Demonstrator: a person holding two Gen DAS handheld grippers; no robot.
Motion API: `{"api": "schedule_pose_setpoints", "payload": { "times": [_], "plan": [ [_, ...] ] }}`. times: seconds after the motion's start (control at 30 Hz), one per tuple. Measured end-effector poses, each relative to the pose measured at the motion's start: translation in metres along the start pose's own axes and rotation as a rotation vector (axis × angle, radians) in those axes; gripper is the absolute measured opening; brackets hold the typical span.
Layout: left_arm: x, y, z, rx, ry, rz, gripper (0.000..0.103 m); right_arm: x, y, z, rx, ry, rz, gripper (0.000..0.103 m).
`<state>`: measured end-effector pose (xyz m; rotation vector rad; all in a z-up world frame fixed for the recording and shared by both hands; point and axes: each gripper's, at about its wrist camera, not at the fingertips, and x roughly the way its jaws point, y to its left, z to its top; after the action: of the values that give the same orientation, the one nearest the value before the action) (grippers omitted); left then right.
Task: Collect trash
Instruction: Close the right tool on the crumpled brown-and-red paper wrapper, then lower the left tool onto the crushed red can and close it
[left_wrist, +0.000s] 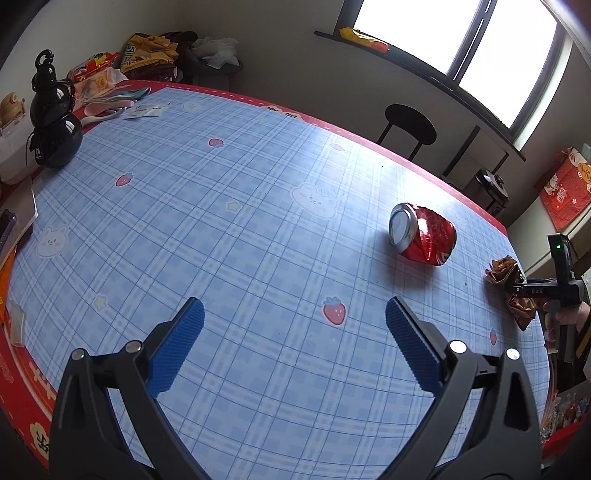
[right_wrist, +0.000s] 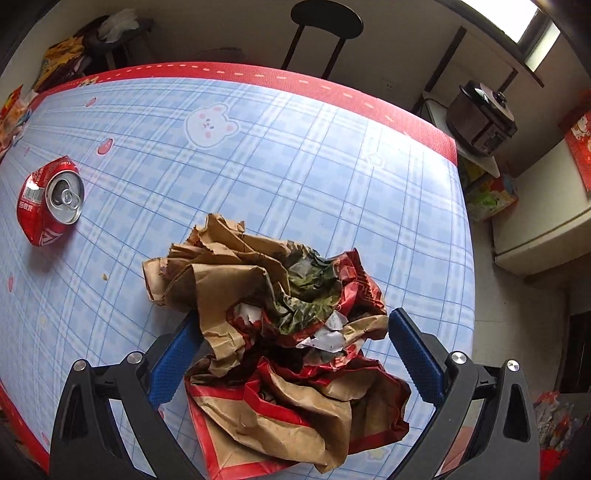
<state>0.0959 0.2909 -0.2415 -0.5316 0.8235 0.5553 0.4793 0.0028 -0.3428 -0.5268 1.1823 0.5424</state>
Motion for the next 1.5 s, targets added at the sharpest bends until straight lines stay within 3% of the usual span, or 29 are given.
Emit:
{"api": "schedule_pose_setpoints", "payload": {
  "times": [0.23, 0.47, 0.63, 0.77, 0.93, 1.1, 1.23, 1.27, 1.33, 1.5],
  "plan": [
    [0.011, -0.021, 0.004, 0.027, 0.015, -0.046, 0.097, -0.017, -0.003, -0.015, 0.077, -0.051, 0.124, 0.08],
    [0.025, -0.056, 0.012, 0.078, 0.028, -0.128, 0.097, -0.05, 0.015, -0.04, 0.138, -0.166, 0.224, 0.079],
    [0.047, -0.079, 0.029, 0.079, 0.051, -0.166, 0.097, -0.073, 0.034, -0.066, 0.175, -0.261, 0.214, 0.079],
    [0.073, -0.097, 0.041, 0.068, 0.056, -0.2, 0.095, -0.083, 0.027, -0.086, 0.253, -0.302, 0.23, 0.08],
    [0.109, -0.118, 0.059, 0.08, 0.056, -0.18, 0.068, -0.091, 0.016, -0.097, 0.279, -0.306, 0.218, 0.08],
    [0.135, -0.139, 0.067, 0.135, 0.053, -0.132, 0.061, -0.112, 0.005, -0.098, 0.278, -0.367, 0.191, 0.08],
    [0.153, -0.138, 0.07, 0.092, 0.083, -0.103, 0.054, -0.128, 0.002, -0.102, 0.28, -0.414, 0.191, 0.08],
    [0.157, -0.138, 0.07, 0.085, 0.095, -0.091, 0.049, -0.132, 0.003, -0.104, 0.27, -0.424, 0.186, 0.08],
    [0.158, -0.136, 0.068, 0.084, 0.092, -0.106, 0.027, -0.139, 0.005, -0.108, 0.242, -0.441, 0.173, 0.08],
    [0.145, -0.139, 0.063, 0.132, 0.091, -0.1, 0.024, -0.15, 0.0, -0.118, 0.24, -0.459, 0.171, 0.08]
  ]
}}
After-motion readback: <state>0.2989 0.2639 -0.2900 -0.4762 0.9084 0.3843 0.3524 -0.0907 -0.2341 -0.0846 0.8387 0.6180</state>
